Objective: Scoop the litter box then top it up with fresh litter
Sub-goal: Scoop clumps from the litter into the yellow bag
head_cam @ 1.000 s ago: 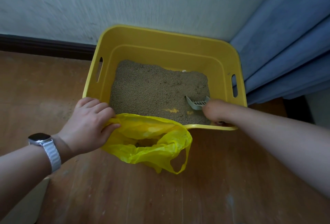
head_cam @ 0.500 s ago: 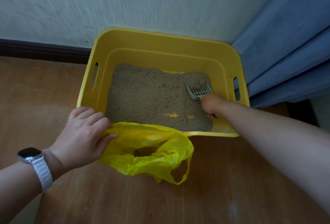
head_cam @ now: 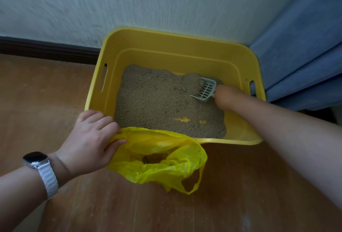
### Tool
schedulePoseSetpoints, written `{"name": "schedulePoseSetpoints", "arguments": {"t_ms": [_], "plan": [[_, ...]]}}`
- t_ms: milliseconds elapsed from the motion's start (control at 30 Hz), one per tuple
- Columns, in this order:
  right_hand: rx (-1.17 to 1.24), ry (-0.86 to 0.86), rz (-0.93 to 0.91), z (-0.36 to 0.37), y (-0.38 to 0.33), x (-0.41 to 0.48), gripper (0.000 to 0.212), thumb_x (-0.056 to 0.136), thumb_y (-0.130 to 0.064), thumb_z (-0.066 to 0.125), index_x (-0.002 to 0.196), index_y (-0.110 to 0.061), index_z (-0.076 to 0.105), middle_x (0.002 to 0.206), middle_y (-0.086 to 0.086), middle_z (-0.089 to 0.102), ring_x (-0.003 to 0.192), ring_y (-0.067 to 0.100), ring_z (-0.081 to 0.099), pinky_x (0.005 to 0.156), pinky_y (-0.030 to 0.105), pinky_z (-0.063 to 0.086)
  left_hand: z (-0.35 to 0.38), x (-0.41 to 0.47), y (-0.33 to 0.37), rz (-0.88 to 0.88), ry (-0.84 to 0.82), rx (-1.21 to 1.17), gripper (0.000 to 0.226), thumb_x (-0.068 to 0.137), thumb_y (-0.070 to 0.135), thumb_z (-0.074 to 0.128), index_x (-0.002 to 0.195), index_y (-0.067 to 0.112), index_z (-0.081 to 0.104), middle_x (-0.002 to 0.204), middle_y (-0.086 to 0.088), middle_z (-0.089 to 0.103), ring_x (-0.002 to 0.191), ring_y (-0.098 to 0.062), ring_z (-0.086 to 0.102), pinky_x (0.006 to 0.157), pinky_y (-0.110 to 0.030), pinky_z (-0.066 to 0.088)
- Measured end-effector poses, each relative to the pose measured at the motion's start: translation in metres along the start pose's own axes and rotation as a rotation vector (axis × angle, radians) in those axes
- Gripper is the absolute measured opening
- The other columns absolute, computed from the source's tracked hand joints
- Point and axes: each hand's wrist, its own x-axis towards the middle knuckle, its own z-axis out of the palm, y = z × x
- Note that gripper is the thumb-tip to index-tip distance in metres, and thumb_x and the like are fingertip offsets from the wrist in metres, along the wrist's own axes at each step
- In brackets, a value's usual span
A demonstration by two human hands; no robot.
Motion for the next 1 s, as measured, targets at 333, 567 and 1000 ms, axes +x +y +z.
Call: {"name": "schedulePoseSetpoints", "arguments": {"t_ms": [333,567,1000], "plan": [[0.027,0.116,-0.12,-0.039,-0.011,0.025,0.022,0.1,-0.02,0.043,0.112,-0.015,0.061,0.103,0.006,0.061,0.093,0.025,0.058,0.088,0.046,0.049,-0.001,0.001,0.001,-0.01,-0.015,-0.01,0.032,0.088,0.04,0.054,0.075,0.013,0.064,0.073,-0.001,0.057,0.068,-0.029,0.057,0.08,-0.043,0.042],[0.198,0.088,-0.267,-0.042,-0.037,0.036,0.032,0.101,-0.032,0.046,0.124,-0.013,0.057,0.114,0.011,0.061,0.101,0.027,0.057,0.086,0.041,0.046,-0.001,-0.001,0.001,-0.023,-0.009,-0.002,0.033,0.089,0.04,0.054,0.074,0.012,0.064,0.072,-0.002,0.057,0.068,-0.03,0.057,0.081,-0.043,0.041],[0.243,0.13,-0.426,-0.04,-0.06,0.05,0.031,0.099,-0.038,0.048,0.117,-0.017,0.059,0.107,0.009,0.063,0.09,0.024,0.055,0.079,0.037,0.047,0.001,0.0,0.003,-0.026,0.005,0.005,0.034,0.09,0.039,0.054,0.073,0.011,0.062,0.072,-0.002,0.055,0.067,-0.029,0.054,0.082,-0.042,0.04]]}}
